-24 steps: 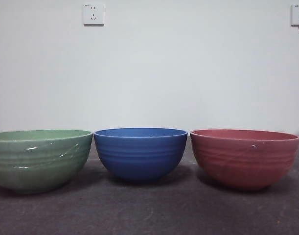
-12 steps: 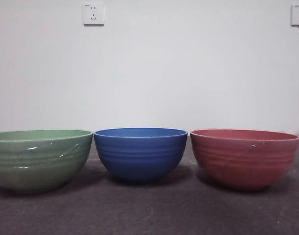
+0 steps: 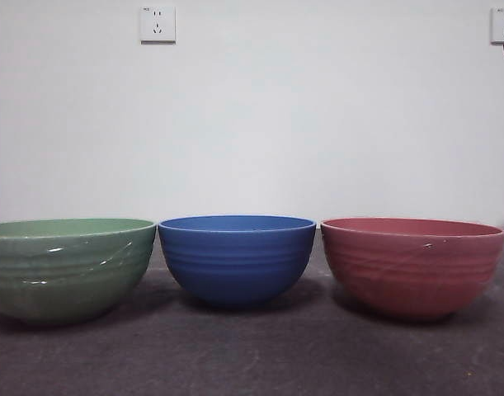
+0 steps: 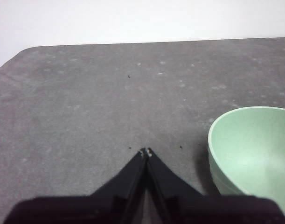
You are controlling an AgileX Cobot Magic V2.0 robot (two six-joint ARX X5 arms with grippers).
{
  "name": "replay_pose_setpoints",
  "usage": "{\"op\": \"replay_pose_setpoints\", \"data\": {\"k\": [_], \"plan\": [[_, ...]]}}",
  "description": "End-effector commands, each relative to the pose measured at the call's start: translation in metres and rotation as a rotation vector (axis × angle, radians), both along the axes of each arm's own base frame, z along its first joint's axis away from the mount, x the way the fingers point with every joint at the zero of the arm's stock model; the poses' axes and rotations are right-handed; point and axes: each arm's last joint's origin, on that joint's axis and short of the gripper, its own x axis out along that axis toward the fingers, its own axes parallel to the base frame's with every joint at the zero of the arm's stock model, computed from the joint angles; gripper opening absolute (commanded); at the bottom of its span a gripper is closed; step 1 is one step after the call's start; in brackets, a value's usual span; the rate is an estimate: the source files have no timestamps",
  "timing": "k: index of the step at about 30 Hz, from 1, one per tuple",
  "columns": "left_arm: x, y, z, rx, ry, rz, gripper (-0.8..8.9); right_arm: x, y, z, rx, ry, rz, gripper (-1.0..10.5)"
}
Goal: Pick up the green bowl on the top,put the green bowl on the left,pick up the red bowl in the middle,put the red bowl on the right
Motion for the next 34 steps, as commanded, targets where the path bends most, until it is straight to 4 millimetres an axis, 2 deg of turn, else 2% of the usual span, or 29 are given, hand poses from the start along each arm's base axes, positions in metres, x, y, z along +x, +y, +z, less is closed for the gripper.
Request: {"op": "replay_pose_setpoints", "data": {"k": [1,5,12,15,17,24,27,30,34], "plan": [[0.001,0.000,-0.005,-0.011,0.013,-0.002,-0.04,0.000,0.000,-0.001,0.010,0.001,-0.005,-0.2],[0.001,0.000,-0.005,-0.011,0.013,-0.002,-0.04,-0.004,-0.002,0.000,0.012,-0.005,-0.007,-0.2],[0.001,0.000,-0.005,-0.011,0.013,-0.002,-0.04,-0.044,-0.029,0.008,0.037,-0.105,-0.127,-0.2],[0.001,0.000,-0.005,-0.011,0.013,-0.002,-0.04,-0.055,-0.037,0.003,0.025,-0.150,-0.193,-0.2],[0.001,0.000,-0.005,-0.011,0.013,-0.001,-0.04,-0.056,-0.039,-0.007,-0.013,-0.160,-0.208,-0.2],[0.001,0.000,-0.005,-0.011,0.013,-0.002,-0.04,-0.036,-0.036,-0.075,-0.069,-0.143,-0.043,-0.2],[0.001,0.000,-0.005,-0.011,0.013,-0.002,-0.04,-0.032,-0.035,-0.099,-0.067,-0.118,-0.025,-0.2],[0.001,0.000,-0.005,-0.010,0.013,-0.002,-0.04,-0.030,-0.035,-0.114,-0.072,-0.081,-0.025,-0.2],[0.001,0.000,-0.005,-0.010,0.013,-0.002,-0.04,-0.030,-0.035,-0.115,-0.073,-0.074,-0.028,-0.2]]}}
